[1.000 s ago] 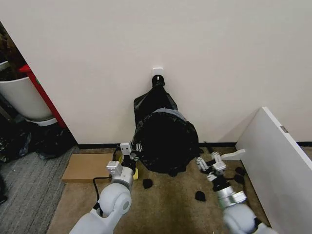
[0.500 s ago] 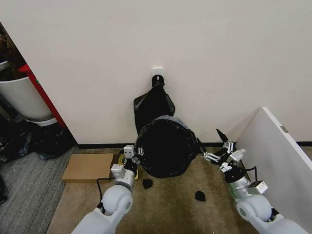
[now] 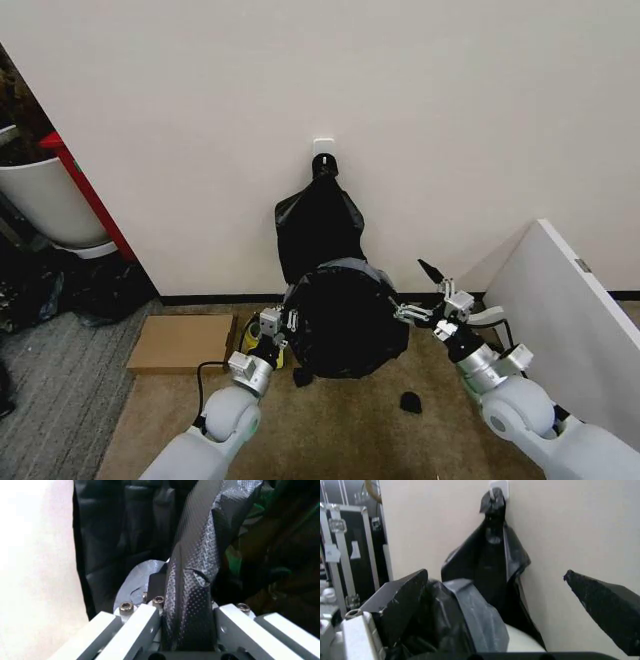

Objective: Place the garbage bag over the trash bin.

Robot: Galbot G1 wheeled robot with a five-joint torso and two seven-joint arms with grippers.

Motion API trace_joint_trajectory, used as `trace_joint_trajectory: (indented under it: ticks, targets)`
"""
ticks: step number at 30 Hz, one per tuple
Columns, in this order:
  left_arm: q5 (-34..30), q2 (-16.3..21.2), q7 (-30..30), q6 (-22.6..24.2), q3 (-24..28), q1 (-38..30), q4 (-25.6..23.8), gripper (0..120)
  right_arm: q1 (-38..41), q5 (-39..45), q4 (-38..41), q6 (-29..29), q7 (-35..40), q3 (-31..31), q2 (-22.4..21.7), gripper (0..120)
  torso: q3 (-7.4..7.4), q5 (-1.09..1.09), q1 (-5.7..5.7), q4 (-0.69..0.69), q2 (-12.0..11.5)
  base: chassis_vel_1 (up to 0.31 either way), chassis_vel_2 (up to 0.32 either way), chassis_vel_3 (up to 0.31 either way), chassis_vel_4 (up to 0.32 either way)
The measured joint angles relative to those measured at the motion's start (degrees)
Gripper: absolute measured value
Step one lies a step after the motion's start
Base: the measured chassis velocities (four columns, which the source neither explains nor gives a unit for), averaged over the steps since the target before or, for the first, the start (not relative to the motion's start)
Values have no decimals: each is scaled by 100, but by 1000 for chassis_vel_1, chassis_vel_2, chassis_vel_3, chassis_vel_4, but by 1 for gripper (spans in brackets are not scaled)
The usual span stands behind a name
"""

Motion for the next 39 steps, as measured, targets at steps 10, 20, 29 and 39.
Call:
trace_joint_trajectory:
  ticks: [10, 20, 29, 39]
  targets:
    - [145, 8, 123, -182, -32, 153, -160, 1, 54, -126, -482, 41, -413, 90, -22, 100, 0, 0, 0, 0, 0, 0, 0, 0, 0]
    - [266, 113, 328, -406, -127, 232, -265, 1, 54, -53, -816, 131, -1016, 353, -67, 100, 0, -1, 0, 0, 0, 0, 0, 0, 0]
    - [286, 201, 472, -526, -168, 295, -441, 1, 56, 38, -1203, 216, -1803, 552, -2, 100, 0, 0, 0, -1, 0, 0, 0, 0, 0]
    - [391, 296, 782, -768, -165, 273, -352, 1, 276, 302, -1544, 97, -2302, 692, 126, 100, 0, -1, 0, 0, 0, 0, 0, 0, 0]
